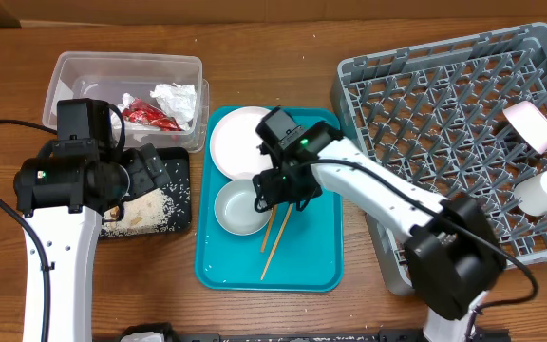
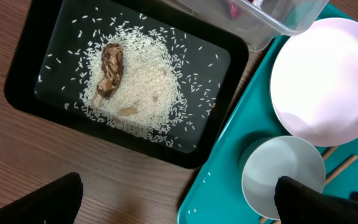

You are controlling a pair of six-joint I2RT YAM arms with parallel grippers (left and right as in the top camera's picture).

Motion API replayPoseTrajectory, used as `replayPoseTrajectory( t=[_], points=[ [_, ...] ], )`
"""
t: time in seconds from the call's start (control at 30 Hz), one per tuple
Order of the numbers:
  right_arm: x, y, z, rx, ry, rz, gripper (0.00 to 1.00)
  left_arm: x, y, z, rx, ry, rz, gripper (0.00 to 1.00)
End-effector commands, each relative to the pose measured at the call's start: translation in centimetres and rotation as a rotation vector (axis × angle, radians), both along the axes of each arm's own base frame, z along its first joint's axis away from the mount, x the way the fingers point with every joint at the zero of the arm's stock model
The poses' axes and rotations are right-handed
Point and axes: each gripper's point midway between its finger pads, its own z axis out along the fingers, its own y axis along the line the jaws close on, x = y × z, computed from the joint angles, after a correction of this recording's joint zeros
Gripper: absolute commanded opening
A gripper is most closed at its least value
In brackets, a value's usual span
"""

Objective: Sort waste into correct bins and load items into the dishwasher
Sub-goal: 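Grasp the pale green bowl on the teal tray with the right gripper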

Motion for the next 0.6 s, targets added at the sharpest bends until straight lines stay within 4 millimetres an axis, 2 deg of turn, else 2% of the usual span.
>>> replayPoseTrajectory(
  t=[0.0, 0.1, 0.2, 0.3, 0.57],
  points=[
    [0.12, 0.06, -1.67, -0.024, 0.038, -0.045, 0.59, 0.15, 0.37, 0.02, 0.008, -0.001, 0.019, 1.00],
    [0.02, -0.01, -2.48, -0.037, 0.053, -0.045, 0.44, 0.15, 0.36, 0.02, 0.008, -0.001, 0.019, 1.00],
    [0.05, 0.00, -2.53, -0.037, 0.053, -0.045, 0.38, 0.16, 0.36, 0.02, 0.008, -0.001, 0.019, 1.00],
    [0.06, 0.02, -2.53, -0.037, 0.052, -0.045, 0.27, 0.15, 0.36, 0.02, 0.008, -0.001, 0.019, 1.00],
    [-0.25, 0.01, -2.62, -0.038, 0.066, -0.053, 0.15, 0.16, 0.36, 0.02, 0.008, -0.001, 0.019, 1.00]
  ],
)
